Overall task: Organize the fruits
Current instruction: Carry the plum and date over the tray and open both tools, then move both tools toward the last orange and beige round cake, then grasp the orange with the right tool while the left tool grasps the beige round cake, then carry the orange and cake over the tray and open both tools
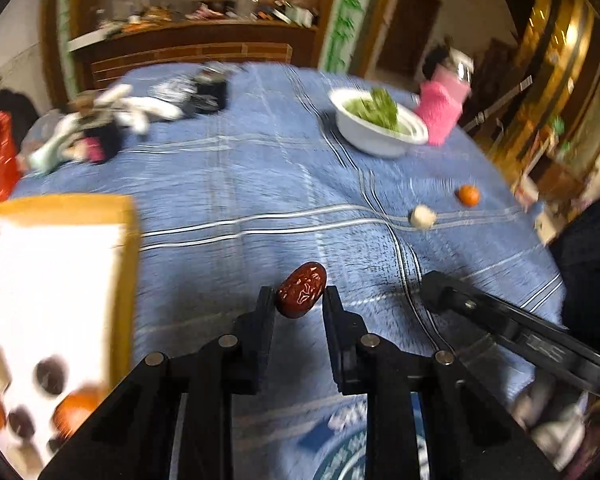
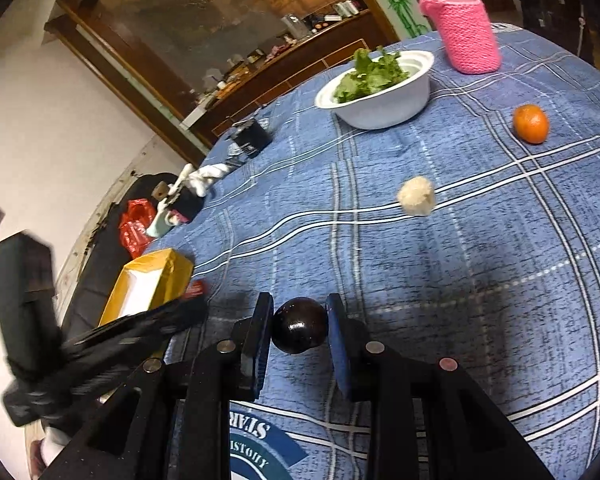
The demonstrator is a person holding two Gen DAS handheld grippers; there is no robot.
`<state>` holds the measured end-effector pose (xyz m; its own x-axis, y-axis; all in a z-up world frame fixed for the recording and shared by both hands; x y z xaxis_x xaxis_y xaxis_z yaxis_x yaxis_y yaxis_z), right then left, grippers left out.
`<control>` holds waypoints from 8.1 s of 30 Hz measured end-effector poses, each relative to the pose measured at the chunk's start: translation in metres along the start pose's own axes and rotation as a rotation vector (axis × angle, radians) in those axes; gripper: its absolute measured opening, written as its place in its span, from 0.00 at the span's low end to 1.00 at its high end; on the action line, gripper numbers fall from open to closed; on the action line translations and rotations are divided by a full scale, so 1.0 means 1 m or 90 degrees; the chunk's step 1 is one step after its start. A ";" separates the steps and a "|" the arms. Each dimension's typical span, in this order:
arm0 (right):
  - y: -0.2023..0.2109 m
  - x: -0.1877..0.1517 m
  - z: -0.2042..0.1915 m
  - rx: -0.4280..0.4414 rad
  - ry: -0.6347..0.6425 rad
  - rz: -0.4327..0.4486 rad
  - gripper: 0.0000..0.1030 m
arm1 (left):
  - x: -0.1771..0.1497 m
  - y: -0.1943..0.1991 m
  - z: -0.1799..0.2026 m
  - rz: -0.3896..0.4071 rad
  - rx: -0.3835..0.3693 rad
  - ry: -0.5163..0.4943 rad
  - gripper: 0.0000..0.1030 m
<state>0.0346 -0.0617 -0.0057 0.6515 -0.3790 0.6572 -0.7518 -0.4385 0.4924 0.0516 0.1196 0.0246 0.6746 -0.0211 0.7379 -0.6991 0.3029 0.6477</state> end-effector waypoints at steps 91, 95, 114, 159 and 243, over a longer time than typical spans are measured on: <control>0.113 -0.100 -0.074 -0.065 0.084 0.086 0.68 | -0.092 0.179 0.046 0.154 0.217 -0.063 0.91; 0.111 -0.101 -0.072 -0.067 0.082 0.084 0.68 | -0.092 0.176 0.046 0.151 0.214 -0.061 0.91; 0.101 -0.099 -0.058 -0.074 0.068 0.067 0.68 | -0.093 0.152 0.047 0.099 0.138 -0.034 0.91; 0.051 0.069 0.113 -0.130 -0.046 0.057 0.33 | 0.024 -0.093 0.144 -0.086 -0.109 -0.099 0.59; -0.126 -0.116 -0.270 0.116 0.197 -0.223 0.50 | -0.102 0.164 -0.205 0.128 0.121 0.286 0.65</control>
<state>0.0262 0.2573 0.0100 0.7802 0.0647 0.6222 -0.4453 -0.6412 0.6250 -0.0833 0.3670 0.0169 0.5282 0.4432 0.7243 -0.8279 0.0792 0.5553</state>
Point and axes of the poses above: each gripper's, at about its wrist camera, not at the fingertips, and y roughly against the way its jaws point, z to its right, x to its top, the point moved 5 cm from there along -y, roughly the way its jaws point, and after that the axes turned 10 degrees about z, right-handed, at the moved point
